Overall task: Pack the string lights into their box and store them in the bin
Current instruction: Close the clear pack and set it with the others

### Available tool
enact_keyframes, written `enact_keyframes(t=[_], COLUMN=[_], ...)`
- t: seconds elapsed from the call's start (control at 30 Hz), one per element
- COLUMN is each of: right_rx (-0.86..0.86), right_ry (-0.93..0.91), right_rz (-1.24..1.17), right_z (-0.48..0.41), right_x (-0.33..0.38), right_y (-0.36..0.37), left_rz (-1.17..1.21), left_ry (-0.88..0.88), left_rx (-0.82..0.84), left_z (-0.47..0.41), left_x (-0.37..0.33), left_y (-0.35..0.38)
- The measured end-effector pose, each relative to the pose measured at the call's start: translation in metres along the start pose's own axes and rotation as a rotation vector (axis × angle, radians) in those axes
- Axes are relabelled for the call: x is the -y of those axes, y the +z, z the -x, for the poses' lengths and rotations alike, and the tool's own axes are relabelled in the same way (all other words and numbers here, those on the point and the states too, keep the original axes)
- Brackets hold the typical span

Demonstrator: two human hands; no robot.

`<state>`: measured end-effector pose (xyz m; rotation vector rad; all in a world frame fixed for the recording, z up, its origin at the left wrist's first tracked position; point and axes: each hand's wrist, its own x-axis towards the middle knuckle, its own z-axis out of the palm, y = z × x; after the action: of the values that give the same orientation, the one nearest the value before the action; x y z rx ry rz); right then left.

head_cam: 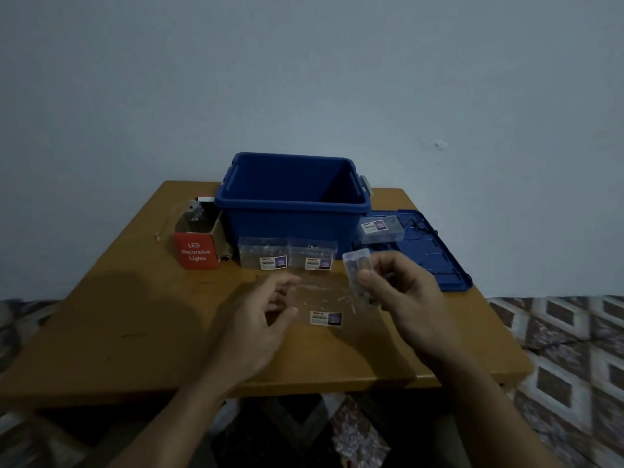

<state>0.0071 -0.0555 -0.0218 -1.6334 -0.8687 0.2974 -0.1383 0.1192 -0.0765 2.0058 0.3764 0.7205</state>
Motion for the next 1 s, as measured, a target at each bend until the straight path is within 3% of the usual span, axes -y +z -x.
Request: enact_keyframes(t=[0.53,1.0], right_rx=[0.082,0.164], right_ry=[-0.135,-0.202], right_rz=[0.154,0.34], right_z=[-0.012,-0.012], right_x=[0.0,0.0], right_y=[0.021,0.012], left_rz=[-0.044,0.145], left_ry=[0.023,0.099], left_rx=[0.039,-0.052], left_z=[0.0,0.004], left_x=[0.001,0.006], left_y=[-0.003,0.0])
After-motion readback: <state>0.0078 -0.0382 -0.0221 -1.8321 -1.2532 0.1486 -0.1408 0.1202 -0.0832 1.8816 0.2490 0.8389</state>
